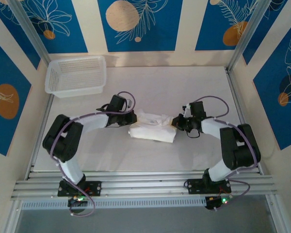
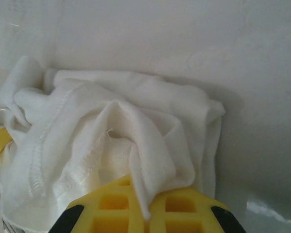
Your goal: Fold the inside-out t-shirt
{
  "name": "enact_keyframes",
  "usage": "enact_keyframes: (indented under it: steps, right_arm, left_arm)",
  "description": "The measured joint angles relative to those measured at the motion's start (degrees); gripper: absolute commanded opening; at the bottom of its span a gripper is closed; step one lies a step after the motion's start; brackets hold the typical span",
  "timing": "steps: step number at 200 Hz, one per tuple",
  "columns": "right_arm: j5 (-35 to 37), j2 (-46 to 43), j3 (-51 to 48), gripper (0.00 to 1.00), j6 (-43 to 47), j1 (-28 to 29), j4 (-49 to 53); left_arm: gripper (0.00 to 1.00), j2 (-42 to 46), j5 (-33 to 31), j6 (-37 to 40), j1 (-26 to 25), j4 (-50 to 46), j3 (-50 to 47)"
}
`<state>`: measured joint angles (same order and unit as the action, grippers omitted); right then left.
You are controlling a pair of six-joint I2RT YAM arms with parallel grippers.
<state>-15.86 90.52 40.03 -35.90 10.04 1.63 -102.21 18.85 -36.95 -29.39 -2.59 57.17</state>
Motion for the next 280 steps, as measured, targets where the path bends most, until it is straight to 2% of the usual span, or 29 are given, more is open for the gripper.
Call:
enact_keyframes:
  steps: [24,42,50,63,83,105,134,159,179,198,241,280]
  right_arm:
    - [0.39,1.36,1.18,0.37,0.42,-0.04,1.49]
    - [2.45,-2.86,0.28,0.49,0.00,-0.31,2.82]
    - [3.63,-6.12,-0.33,0.54,-0.20,-0.42,3.82]
    - [5.55,-12.35,-1.25,0.58,-0.42,-0.57,4.92]
    - [8.41,-21.46,-1.66,0.59,-0.48,-0.17,6.40]
    - [10.75,-25.00,-1.38,0.57,-0.26,3.41,7.37]
    - [12.07,-19.06,-0.07,0.55,-1.01,10.60,7.02]
    - [13.14,-10.82,-0.55,0.54,-4.26,12.57,5.57]
    - [13.38,-7.43,-2.60,0.54,-5.95,12.61,5.40]
    - [13.60,-8.00,-3.08,0.55,-6.05,12.61,6.58]
    - [12.26,-10.43,3.76,0.55,-3.72,13.00,9.35]
    - [10.29,-5.18,6.95,0.54,-4.44,12.50,4.92]
  left_arm:
    - [0.31,-2.38,0.15,-0.50,0.00,0.85,0.00]
    - [0.53,-1.64,-0.79,-0.22,0.00,0.68,0.00]
    - [0.59,-0.55,-1.64,-0.15,0.00,-0.11,-0.02]
    - [0.63,2.45,-2.97,0.94,0.00,-1.73,-0.02]
    - [0.63,9.07,-5.09,2.60,-0.02,-4.52,0.00]
    - [0.62,13.79,-6.75,4.48,-1.40,-7.74,1.46]
    - [0.58,11.85,-6.01,5.40,-7.93,-8.92,5.40]
    - [0.56,5.77,-4.94,3.10,-11.37,-8.17,6.29]
    - [0.56,1.07,-4.85,0.48,-11.45,-7.54,4.09]
    - [0.59,-0.48,-3.82,-0.96,-11.34,-5.99,1.44]
    - [0.63,5.99,-5.01,0.00,-11.34,-5.81,1.60]
    - [0.62,8.24,-8.04,1.05,-11.13,-5.99,3.37]
